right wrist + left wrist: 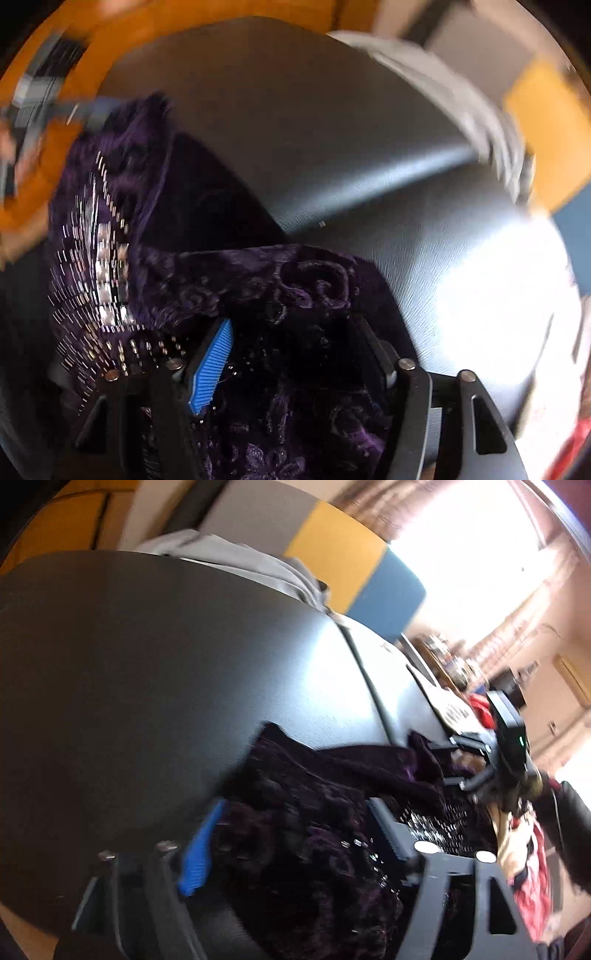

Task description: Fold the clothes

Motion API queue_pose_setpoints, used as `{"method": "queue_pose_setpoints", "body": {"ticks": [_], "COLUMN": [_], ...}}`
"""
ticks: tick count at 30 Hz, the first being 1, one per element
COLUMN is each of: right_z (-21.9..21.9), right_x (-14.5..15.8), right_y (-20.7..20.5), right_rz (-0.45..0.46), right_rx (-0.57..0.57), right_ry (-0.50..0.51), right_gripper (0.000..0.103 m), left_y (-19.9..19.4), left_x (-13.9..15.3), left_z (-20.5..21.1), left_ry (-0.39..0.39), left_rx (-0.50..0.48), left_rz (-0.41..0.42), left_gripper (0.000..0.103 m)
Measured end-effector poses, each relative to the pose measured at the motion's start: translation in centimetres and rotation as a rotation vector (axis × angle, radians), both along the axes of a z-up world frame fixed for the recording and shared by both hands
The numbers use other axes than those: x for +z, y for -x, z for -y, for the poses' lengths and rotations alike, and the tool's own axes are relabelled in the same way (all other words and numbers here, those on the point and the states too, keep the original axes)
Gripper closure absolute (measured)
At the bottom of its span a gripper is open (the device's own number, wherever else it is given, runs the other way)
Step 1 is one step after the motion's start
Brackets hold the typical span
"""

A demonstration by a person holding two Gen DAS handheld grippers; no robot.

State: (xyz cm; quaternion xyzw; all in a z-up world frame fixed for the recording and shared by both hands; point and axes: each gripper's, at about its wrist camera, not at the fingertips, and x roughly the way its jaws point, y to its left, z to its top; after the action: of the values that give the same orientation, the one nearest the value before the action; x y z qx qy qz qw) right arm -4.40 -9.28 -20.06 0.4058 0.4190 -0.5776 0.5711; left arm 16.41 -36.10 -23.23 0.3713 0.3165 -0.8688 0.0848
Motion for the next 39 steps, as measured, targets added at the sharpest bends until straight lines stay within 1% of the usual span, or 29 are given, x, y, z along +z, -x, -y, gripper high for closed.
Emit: {"method": "queue_pose_setpoints", "body": {"ticks": [2,4,5,6,7,8,9,11,12,14,16,19,21,23,25,26,27,28,29,30,31,32,33,34,35,36,37,39], "right_z": [-0.6,-1.0,-1.1,-1.2,-1.4,-1.7,-2.1,-3.1,-3.8,-5.5,-7.2,-9.0,-9.5,-9.5,-9.4,-9.4,-9.3,-9.4,-9.8,-9.1,-8.5,-9.6,-10.5,-11.8,-12.9,-13.0,-11.3,-11.4], "right_x": [0.0,0.2,0.3,0.5,0.8,1.2,1.6,2.1,2.5,4.3,6.2,10.4,12.7,15.1,16.5,16.9,17.4,17.6,17.4,16.9,16.2,16.2,15.6,15.2,14.9,14.0,12.2,10.3], "right_y": [0.4,0.1,0.1,0.0,-0.1,-0.3,-0.4,-0.8,-1.2,-1.6,-2.0,-2.1,-1.6,0.0,2.6,4.2,5.7,7.4,9.4,12.2,16.3,18.6,19.9,19.9,19.3,18.6,17.6,15.1], "right_rz": [0.011,0.001,-0.001,0.001,0.011,0.019,0.036,0.058,0.062,0.093,0.122,0.129,0.106,0.079,0.062,0.056,0.051,0.04,0.007,-0.041,-0.051,-0.008,0.065,0.092,0.073,0.06,0.07,0.109], "right_rx": [0.014,0.007,-0.007,-0.03,-0.07,-0.102,-0.145,-0.216,-0.247,-0.328,-0.406,-0.485,-0.508,-0.541,-0.612,-0.658,-0.704,-0.757,-0.834,-0.925,-0.992,-1.037,-1.068,-1.08,-1.077,-1.069,-1.049,-1.002], "right_ry": [0.039,0.058,0.062,0.066,0.072,0.085,0.103,0.137,0.162,0.256,0.352,0.526,0.599,0.666,0.715,0.735,0.755,0.769,0.763,0.743,0.727,0.726,0.732,0.731,0.719,0.706,0.689,0.649], "right_gripper": [0.031,0.03,0.033,0.036,0.05,0.073,0.082,0.086,0.086,0.087,0.087,0.087,0.087,0.087,0.087,0.087,0.084,0.082,0.082,0.079,0.075,0.075,0.075,0.075,0.074,0.074,0.071,0.07], "left_y": [0.6,0.7,0.7,0.7,0.6,0.2,-0.3,-1.7,-2.3,-3.6,-4.4,-4.2,-3.0,-0.8,2.1,4.1,6.1,8.0,9.9,11.8,13.5,13.6,13.7,13.5,13.3,12.8,12.2,9.6], "left_x": [-0.3,-0.4,-0.4,-0.4,-0.6,-0.8,-0.9,-0.1,1.0,3.5,7.0,12.8,16.1,19.3,21.5,22.2,22.8,22.7,22.5,22.4,22.2,21.4,20.6,19.2,17.7,15.7,13.6,9.0], "left_z": [-0.9,-1.3,-1.3,-1.2,-0.8,-0.4,0.0,0.0,-0.2,-0.7,-1.6,-2.5,-2.3,-1.3,0.8,2.1,3.5,4.9,6.2,7.6,8.9,9.5,9.9,9.9,9.9,9.9,10.0,9.8], "left_ry": [0.038,0.065,0.066,0.065,0.049,0.017,-0.012,-0.029,-0.017,0.01,0.081,0.204,0.28,0.333,0.353,0.35,0.344,0.323,0.301,0.28,0.258,0.231,0.208,0.211,0.211,0.196,0.179,0.115], "left_rx": [-0.019,0.005,0.029,0.053,0.074,0.103,0.131,0.169,0.177,0.182,0.167,0.131,0.112,0.105,0.123,0.159,0.195,0.225,0.255,0.286,0.312,0.31,0.308,0.302,0.295,0.281,0.269,0.269], "left_rz": [0.018,0.017,0.023,0.032,0.053,0.046,0.037,-0.019,-0.052,-0.122,-0.191,-0.294,-0.336,-0.371,-0.372,-0.369,-0.362,-0.328,-0.294,-0.26,-0.23,-0.235,-0.236,-0.208,-0.179,-0.133,-0.089,-0.015], "left_gripper": [0.013,0.015,0.027,0.074,0.1,0.096,0.096,0.097,0.097,0.097,0.097,0.097,0.097,0.097,0.096,0.089,0.076,0.061,0.034,0.031,0.031,0.031,0.029,0.029,0.029,0.029,0.029,0.031]}}
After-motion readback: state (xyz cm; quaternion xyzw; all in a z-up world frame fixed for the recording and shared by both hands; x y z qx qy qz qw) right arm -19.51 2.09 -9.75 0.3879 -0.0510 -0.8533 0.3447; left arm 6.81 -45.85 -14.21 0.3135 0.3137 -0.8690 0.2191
